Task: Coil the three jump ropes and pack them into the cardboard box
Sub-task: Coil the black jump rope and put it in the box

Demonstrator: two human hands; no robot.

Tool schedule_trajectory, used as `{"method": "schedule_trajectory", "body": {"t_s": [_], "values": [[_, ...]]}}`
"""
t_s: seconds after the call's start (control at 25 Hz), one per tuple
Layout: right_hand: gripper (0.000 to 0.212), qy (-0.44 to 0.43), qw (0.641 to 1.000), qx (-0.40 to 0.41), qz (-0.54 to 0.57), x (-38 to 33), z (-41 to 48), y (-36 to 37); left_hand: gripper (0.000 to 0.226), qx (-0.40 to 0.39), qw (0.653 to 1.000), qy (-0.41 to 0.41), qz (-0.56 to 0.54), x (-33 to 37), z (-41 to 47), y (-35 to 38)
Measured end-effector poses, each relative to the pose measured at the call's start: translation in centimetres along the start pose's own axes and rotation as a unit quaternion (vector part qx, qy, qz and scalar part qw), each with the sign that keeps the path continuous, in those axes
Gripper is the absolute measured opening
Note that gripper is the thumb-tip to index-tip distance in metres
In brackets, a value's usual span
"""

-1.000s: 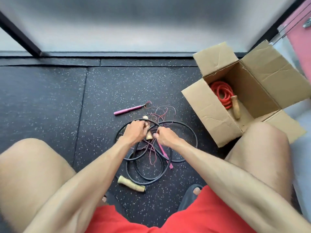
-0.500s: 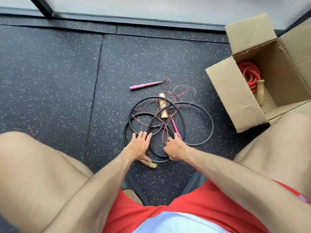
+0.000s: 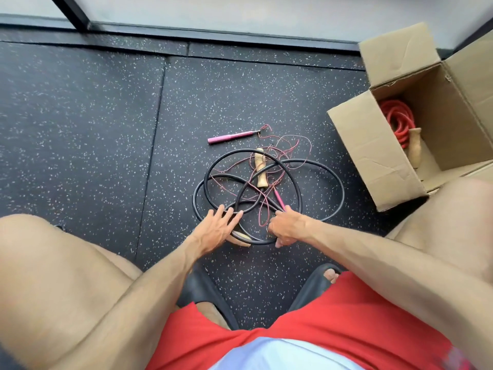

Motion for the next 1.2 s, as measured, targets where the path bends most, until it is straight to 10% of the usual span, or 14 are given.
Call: {"method": "schedule_trajectory", "body": {"t_s": [0.4,0.72,0.84,1.04,1.12,1.2], "values": [[0.028,0.031,0.969,0.126,0.212,11.9,-5.8,-13.7,0.042,0.212,0.968,-0.013,-0.136,-12.5,0.4,-15.0],[0.022,0.062,0.827,0.379,0.409,16.0,-6.5,-17.7,0.026,0.402,0.791,-0.214,-0.409,-19.0,0.9,-23.6],[0.022,0.009,0.79,0.424,0.444,14.5,-6.7,-18.6,0.026,0.42,0.614,-0.189,-0.641,-19.1,1.3,-25.0],[0.036,-0.136,0.712,0.365,0.584,10.6,-7.6,-21.3,0.027,0.335,0.174,-0.094,-0.921,-17.6,2.6,-25.8],[0.033,-0.176,0.694,0.301,0.631,8.7,-7.8,-21.2,0.029,0.319,0.077,-0.089,-0.94,-17.4,3.2,-25.6],[0.032,-0.211,0.668,0.261,0.664,7.2,-8.5,-21.0,0.029,0.319,0.063,-0.095,-0.941,-17.1,3.4,-25.5]]}}
Point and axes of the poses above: each hand's wrist, its own z-axis towards the middle knuckle, its own y-axis out of the palm, x = y × z, the point moved 7 cm from there along z, towards the middle knuckle, and after that the axes turned 3 degrees about y, right-handed, at the moved point
